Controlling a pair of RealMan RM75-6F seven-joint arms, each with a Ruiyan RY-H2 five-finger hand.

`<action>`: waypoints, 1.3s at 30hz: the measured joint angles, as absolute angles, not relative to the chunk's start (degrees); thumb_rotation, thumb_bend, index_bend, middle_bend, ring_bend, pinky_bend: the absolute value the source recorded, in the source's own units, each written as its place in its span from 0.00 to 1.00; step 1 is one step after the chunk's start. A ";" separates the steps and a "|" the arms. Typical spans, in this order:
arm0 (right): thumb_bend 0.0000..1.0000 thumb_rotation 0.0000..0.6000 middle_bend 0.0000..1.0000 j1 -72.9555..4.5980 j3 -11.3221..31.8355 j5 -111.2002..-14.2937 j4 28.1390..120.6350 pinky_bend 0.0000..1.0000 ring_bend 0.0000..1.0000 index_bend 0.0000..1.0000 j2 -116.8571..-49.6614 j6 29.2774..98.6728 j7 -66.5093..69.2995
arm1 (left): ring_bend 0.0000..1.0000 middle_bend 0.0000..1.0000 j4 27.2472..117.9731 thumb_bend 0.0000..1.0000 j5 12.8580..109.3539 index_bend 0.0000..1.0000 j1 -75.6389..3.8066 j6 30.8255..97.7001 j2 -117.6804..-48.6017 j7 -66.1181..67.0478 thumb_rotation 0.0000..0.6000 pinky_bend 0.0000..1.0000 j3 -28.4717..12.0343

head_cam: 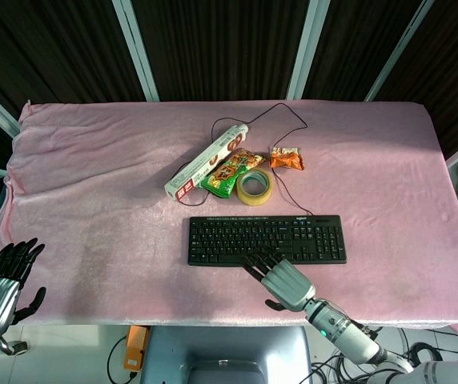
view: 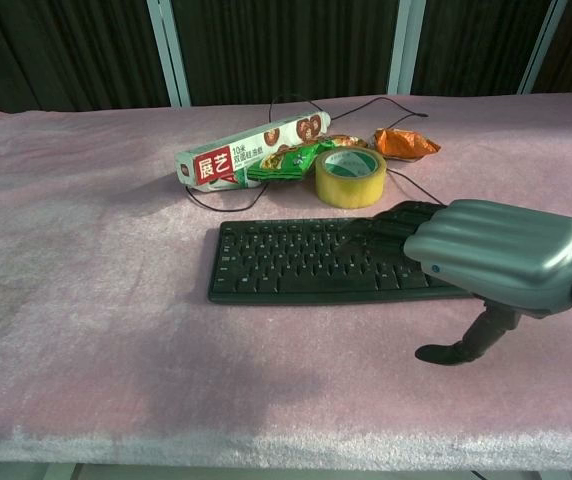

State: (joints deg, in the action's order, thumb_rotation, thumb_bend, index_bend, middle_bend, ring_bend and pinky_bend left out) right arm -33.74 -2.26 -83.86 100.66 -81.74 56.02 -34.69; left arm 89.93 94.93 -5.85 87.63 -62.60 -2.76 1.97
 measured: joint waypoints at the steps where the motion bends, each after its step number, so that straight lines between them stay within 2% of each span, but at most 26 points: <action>1: 0.36 1.00 0.00 -33.79 -2.23 -83.86 100.71 0.00 0.00 0.00 -81.84 55.98 -34.76 | 0.00 0.03 89.92 0.43 94.98 0.00 -5.75 87.83 -62.62 -2.73 1.00 0.02 1.99; 8: 0.36 1.00 0.00 -33.31 -2.63 -83.94 101.01 0.01 0.00 0.00 -81.24 56.61 -35.38 | 0.00 0.03 89.72 0.43 95.10 0.00 -5.44 88.14 -62.73 -2.76 1.00 0.02 2.12; 9: 0.36 1.00 0.05 -33.18 -2.69 -83.95 101.02 0.09 0.03 0.00 -81.03 56.82 -35.57 | 0.00 0.03 89.73 0.43 95.18 0.00 -5.40 88.30 -62.71 -2.79 1.00 0.02 2.11; 10: 0.36 1.00 0.18 -33.00 -2.80 -84.05 101.05 0.25 0.15 0.00 -80.65 57.18 -35.92 | 0.00 0.03 89.72 0.43 95.31 0.00 -5.36 88.52 -62.71 -2.82 1.00 0.02 2.09; 11: 0.36 1.00 0.37 -32.84 -2.91 -84.26 101.07 0.49 0.33 0.00 -80.28 57.52 -36.11 | 0.00 0.03 89.63 0.43 95.57 0.00 -5.28 88.84 -62.73 -2.86 1.00 0.02 2.10; 12: 0.36 1.00 0.51 -32.64 -3.07 -84.50 101.09 0.66 0.49 0.00 -79.87 57.86 -36.21 | 0.00 0.03 89.52 0.43 95.71 0.00 -5.23 88.93 -62.73 -2.92 1.00 0.02 2.13; 13: 0.37 1.00 0.69 -32.39 -3.27 -84.60 101.13 0.85 0.70 0.00 -79.28 58.10 -36.43 | 0.00 0.03 89.48 0.43 95.69 0.00 -5.22 88.91 -62.73 -2.98 1.00 0.02 2.13; 14: 0.41 1.00 0.82 -32.20 -3.38 -84.38 101.14 0.96 0.84 0.00 -78.95 58.16 -36.79 | 0.00 0.03 89.43 0.43 95.53 0.00 -5.25 88.75 -62.74 -3.03 1.00 0.02 2.10; 15: 0.44 1.00 0.87 -32.02 -3.47 -83.97 101.15 0.99 0.92 0.00 -78.69 58.22 -37.35 | 0.00 0.03 89.38 0.43 95.40 0.00 -5.32 88.58 -62.77 -3.05 1.00 0.02 2.04; 17: 0.55 1.00 0.98 -31.52 -3.61 -82.44 101.14 1.00 1.00 0.00 -78.18 58.41 -39.21 | 0.00 0.03 89.35 0.43 95.25 0.00 -5.53 88.16 -62.81 -3.05 1.00 0.02 1.94; 19: 0.60 1.00 1.00 -30.95 -3.73 -80.24 101.30 1.00 1.00 0.00 -77.67 58.58 -41.07 | 0.00 0.03 89.43 0.43 95.38 0.00 -5.66 88.03 -62.85 -2.95 1.00 0.02 1.95; 28: 0.74 1.00 1.00 -28.42 -5.30 -73.69 101.09 1.00 1.00 0.00 -74.98 59.07 -44.67 | 0.00 0.03 89.68 0.43 95.57 0.00 -5.70 87.66 -63.24 -1.75 1.00 0.02 2.13; 39: 0.75 1.00 1.00 -28.81 -4.77 -71.74 99.10 1.00 1.00 0.00 -75.90 57.48 -43.58 | 0.00 0.03 89.73 0.43 95.25 0.00 -5.90 87.22 -63.18 -1.87 1.00 0.02 2.02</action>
